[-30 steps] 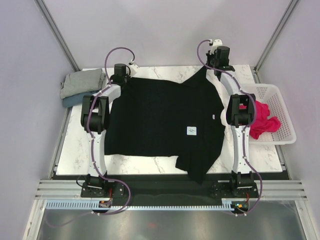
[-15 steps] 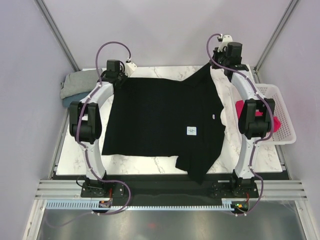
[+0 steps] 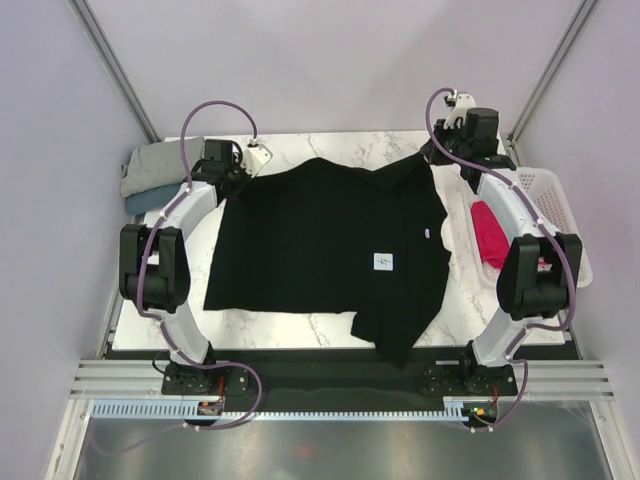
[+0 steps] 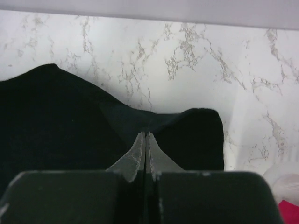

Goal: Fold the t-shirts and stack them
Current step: Fold the tshirt

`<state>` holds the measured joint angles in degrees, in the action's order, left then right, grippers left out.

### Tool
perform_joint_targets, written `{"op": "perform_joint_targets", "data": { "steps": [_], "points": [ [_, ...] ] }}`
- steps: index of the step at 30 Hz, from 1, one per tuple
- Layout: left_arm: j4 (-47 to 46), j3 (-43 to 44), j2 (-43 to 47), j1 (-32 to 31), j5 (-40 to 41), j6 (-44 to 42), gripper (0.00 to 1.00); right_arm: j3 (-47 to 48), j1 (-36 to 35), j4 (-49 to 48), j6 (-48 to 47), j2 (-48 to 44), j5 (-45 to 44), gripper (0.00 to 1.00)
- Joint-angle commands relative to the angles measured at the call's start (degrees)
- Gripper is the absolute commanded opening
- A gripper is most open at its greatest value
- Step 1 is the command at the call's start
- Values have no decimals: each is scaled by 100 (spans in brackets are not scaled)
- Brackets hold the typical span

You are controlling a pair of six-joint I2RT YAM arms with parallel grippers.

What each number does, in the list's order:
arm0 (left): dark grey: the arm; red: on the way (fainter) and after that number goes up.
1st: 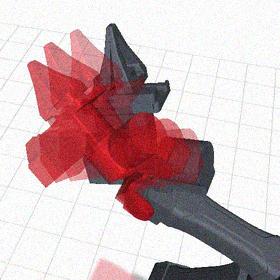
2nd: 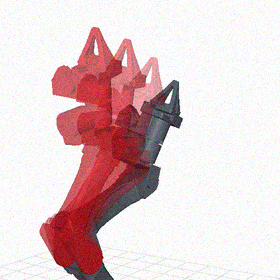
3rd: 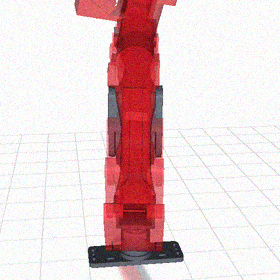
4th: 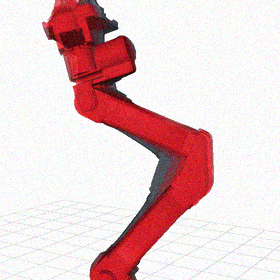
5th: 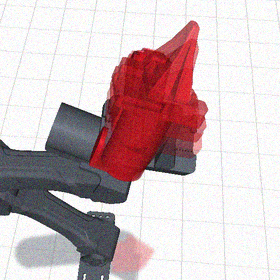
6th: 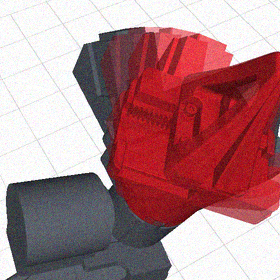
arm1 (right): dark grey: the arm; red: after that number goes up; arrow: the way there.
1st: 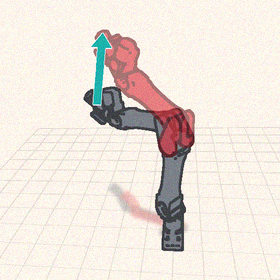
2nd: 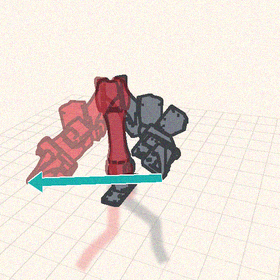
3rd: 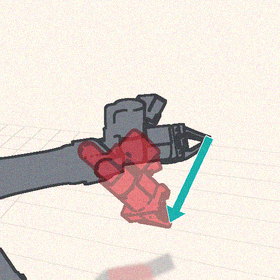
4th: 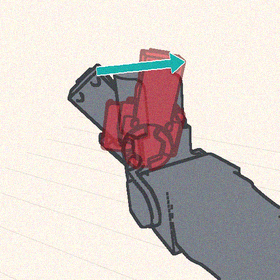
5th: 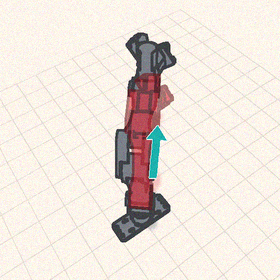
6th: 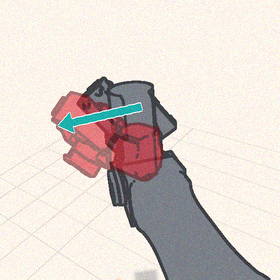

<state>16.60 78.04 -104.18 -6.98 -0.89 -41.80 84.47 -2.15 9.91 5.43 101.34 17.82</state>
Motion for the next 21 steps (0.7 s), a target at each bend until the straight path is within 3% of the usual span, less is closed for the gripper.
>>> {"op": "perform_joint_targets", "data": {
  "steps": [1, 10, 21],
  "points": [
    [-60, -166, 468, 144, -254, 190, 2, -70, -13, -139, 107, -632, 90, 0],
    [-60, -492, 750, 627, -254, 190, 2, -589, 4, 46, 37, -1397, 81, 0],
    [-254, -570, 601, 892, -465, 155, 2, -1230, 356, 90, -51, -1652, 107, 0]
  ]
}}
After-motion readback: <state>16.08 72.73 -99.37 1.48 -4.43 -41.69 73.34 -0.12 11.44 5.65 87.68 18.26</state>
